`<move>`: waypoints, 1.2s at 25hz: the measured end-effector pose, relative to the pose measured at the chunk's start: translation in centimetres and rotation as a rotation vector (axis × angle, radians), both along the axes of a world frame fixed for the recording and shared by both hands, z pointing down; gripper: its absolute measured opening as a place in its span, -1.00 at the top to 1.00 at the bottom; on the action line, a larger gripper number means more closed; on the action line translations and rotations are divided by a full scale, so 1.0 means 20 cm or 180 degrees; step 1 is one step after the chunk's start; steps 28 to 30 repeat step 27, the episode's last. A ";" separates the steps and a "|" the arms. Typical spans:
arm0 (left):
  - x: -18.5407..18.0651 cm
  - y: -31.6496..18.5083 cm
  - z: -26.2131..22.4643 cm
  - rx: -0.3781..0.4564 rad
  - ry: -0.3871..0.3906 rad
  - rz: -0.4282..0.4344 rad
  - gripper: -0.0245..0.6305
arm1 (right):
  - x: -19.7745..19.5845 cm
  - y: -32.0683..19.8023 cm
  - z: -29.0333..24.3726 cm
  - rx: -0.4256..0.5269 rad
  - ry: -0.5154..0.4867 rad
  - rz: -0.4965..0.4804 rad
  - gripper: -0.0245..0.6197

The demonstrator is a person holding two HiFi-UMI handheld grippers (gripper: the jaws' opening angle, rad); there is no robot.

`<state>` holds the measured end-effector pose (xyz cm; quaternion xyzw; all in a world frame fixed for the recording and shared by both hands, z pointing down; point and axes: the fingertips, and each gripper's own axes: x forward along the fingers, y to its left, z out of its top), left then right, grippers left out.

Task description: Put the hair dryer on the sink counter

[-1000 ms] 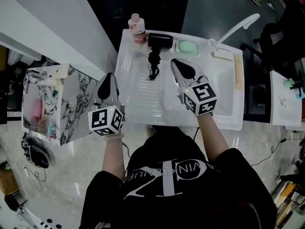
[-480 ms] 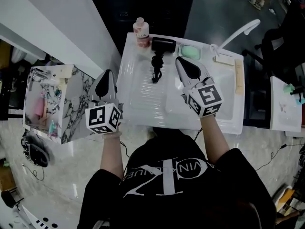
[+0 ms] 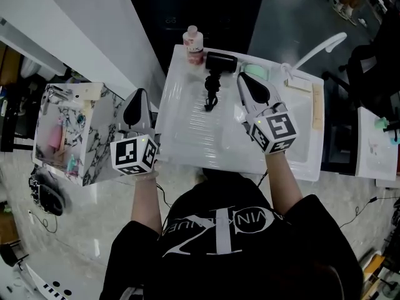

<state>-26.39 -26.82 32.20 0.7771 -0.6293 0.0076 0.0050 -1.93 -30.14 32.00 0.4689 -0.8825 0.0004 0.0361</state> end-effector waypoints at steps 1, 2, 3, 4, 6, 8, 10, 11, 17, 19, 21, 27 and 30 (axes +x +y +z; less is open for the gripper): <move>0.00 0.00 0.00 0.0011 -0.0005 -0.0003 0.93 | 0.00 0.00 0.00 0.0003 -0.0002 -0.0003 0.90; 0.00 0.00 -0.01 0.0021 -0.0010 -0.0004 0.93 | 0.00 0.00 0.00 0.0005 -0.0002 -0.0005 0.90; 0.00 0.01 -0.01 0.0031 -0.0015 -0.0007 0.93 | 0.00 -0.01 -0.01 0.0008 0.0000 -0.0005 0.91; 0.00 0.01 -0.01 0.0039 -0.0018 -0.0014 0.93 | 0.00 -0.01 -0.01 0.0011 0.0005 -0.0004 0.91; -0.01 0.01 -0.02 0.0050 -0.0019 -0.0036 0.93 | -0.01 -0.01 -0.01 0.0021 0.0023 -0.0003 0.91; -0.02 0.02 -0.01 0.0050 -0.0014 -0.0054 0.93 | -0.01 -0.01 -0.01 0.0026 0.0036 -0.0004 0.90; -0.03 0.02 -0.01 0.0054 -0.0010 -0.0069 0.93 | -0.02 -0.01 0.00 0.0024 0.0039 -0.0001 0.90; -0.04 0.02 -0.01 0.0060 -0.0010 -0.0076 0.93 | -0.02 -0.01 0.00 0.0018 0.0037 0.0004 0.91; -0.05 0.04 -0.01 0.0078 -0.0011 -0.0106 0.93 | -0.02 -0.01 0.03 -0.0038 0.0020 0.0025 0.90; -0.06 0.04 -0.01 0.0072 -0.0004 -0.0114 0.93 | -0.03 -0.01 0.04 -0.0055 0.0010 0.0019 0.90; -0.06 0.03 0.00 0.0063 0.0005 -0.0121 0.93 | -0.03 -0.01 0.04 -0.0068 -0.0001 0.0016 0.90; -0.07 0.04 0.02 0.0042 0.0027 -0.0144 0.93 | -0.04 -0.02 0.06 -0.0090 0.0000 0.0005 0.90; -0.07 0.04 0.02 0.0042 0.0027 -0.0144 0.93 | -0.04 -0.02 0.06 -0.0090 0.0000 0.0005 0.90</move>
